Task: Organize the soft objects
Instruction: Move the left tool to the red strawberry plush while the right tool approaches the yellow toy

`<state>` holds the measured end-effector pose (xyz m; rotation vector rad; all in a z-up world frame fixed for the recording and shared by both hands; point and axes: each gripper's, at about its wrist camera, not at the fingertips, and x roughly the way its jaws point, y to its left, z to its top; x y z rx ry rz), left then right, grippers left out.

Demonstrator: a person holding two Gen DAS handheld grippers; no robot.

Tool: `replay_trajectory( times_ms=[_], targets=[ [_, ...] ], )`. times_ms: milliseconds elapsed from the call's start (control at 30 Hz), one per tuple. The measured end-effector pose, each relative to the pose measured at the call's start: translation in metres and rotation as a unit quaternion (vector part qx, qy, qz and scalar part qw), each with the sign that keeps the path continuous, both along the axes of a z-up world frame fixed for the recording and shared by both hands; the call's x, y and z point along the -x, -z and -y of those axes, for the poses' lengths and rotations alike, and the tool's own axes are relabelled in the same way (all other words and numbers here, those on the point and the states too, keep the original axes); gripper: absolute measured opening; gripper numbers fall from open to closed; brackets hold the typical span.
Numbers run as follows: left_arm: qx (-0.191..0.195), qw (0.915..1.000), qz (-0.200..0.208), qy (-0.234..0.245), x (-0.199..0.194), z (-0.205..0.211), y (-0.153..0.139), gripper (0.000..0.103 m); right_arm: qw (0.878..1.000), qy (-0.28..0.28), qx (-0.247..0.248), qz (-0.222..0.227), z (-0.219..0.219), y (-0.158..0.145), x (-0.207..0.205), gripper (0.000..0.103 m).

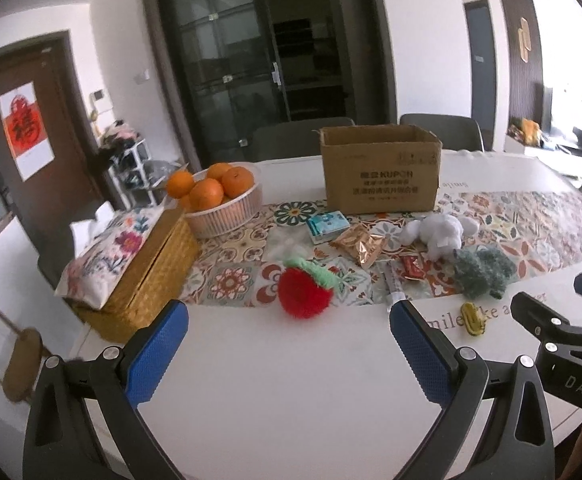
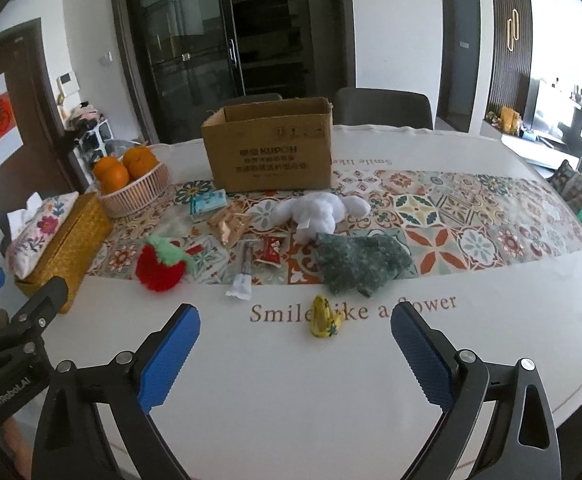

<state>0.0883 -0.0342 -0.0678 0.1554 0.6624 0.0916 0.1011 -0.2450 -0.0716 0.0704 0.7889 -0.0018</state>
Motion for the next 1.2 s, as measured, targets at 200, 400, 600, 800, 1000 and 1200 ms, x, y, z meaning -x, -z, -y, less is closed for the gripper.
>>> replay_trajectory(
  times_ms=[200, 400, 600, 800, 1000, 1200],
  targets=[
    [0.009, 0.9987, -0.03, 0.04, -0.043, -0.012, 0.028, 0.098, 0.999, 0.041, 0.01, -0.018, -0.01, 0.024, -0.027, 0.093],
    [0.005, 0.9959, -0.056, 0.071, -0.082, -0.022, 0.064, 0.092, 0.995, 0.093, 0.041, -0.021, -0.022, 0.052, -0.049, 0.089],
    [0.0, 0.9941, -0.082, 0.071, -0.107, -0.021, 0.095, 0.09, 0.989, 0.131, 0.055, -0.036, -0.016, 0.081, -0.069, 0.086],
    [-0.016, 0.9939, -0.079, 0.075, -0.131, -0.013, 0.121, 0.086, 0.984, 0.152, 0.056, -0.069, -0.007, 0.116, -0.087, 0.084],
    [-0.02, 0.9938, -0.081, 0.075, -0.149, -0.015, 0.137, 0.085, 0.98, 0.171, 0.045, -0.087, -0.003, 0.134, -0.096, 0.083],
    [-0.001, 0.9921, -0.101, 0.074, -0.164, -0.02, 0.154, 0.081, 0.978, 0.182, 0.046, -0.096, -0.003, 0.145, -0.105, 0.081]
  ],
)
